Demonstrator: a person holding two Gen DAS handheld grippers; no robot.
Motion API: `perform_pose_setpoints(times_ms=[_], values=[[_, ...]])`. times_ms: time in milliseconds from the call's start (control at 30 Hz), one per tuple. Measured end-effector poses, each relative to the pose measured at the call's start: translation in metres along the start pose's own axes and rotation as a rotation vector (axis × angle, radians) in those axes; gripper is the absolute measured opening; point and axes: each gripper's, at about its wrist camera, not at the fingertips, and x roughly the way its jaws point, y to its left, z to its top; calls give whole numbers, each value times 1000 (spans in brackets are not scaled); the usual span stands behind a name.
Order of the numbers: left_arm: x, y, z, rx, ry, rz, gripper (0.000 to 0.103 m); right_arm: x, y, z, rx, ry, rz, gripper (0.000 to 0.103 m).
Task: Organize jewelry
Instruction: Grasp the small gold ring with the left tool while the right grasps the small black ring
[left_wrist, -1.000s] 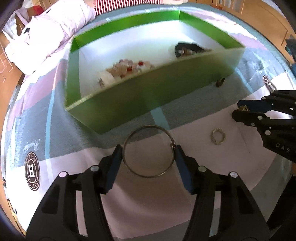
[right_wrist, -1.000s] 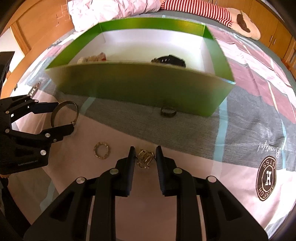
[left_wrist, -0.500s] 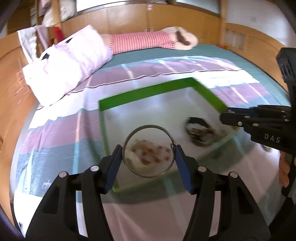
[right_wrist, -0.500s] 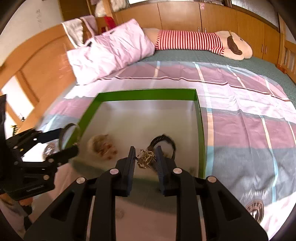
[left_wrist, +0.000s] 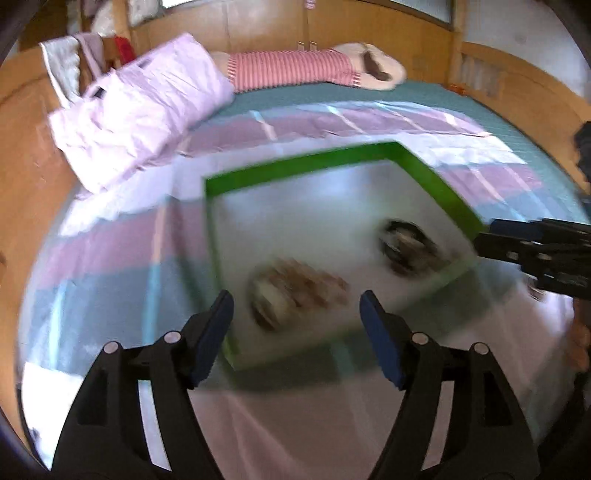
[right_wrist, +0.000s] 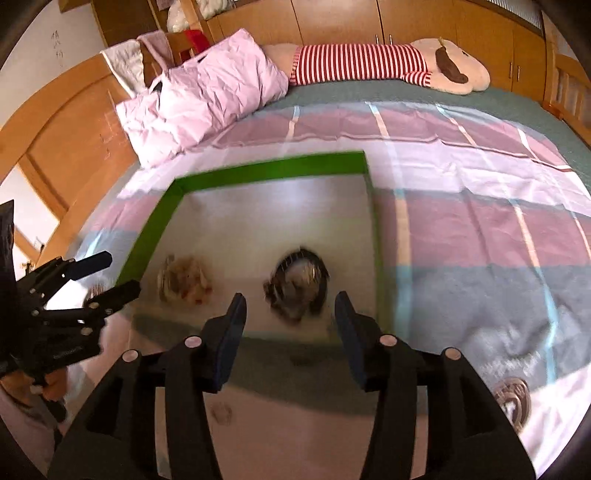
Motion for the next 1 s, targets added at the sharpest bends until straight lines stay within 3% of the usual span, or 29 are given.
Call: perform_pose_setpoints(times_ms=[133, 267, 567, 633, 667, 700, 867, 1000], values=[[-1, -30, -27, 74, 78, -124, 72, 29, -2, -28, -41, 128, -35, 50], [19, -61, -48, 132, 151, -159, 72, 62, 9, -38, -61, 176, -48, 50], [47, -84, -60, 143, 195, -199, 58, 81, 22, -35, -69, 145, -79, 50], [49, -86, -59, 148, 191, -212, 48, 81, 22, -35, -62, 144, -81, 50], [51, -88, -60, 151, 196, -218, 38, 81, 22, -34, -57, 142, -84, 48], [55, -90, -61, 154, 213, -223, 34, 81, 19, -34, -44, 140, -93, 41], [61, -94, -65, 175, 212, -208, 30, 78, 8, -33, -7, 137, -97, 22], [62, -91, -64, 161, 211, -203, 21, 75, 10, -33, -12, 137, -80, 21]])
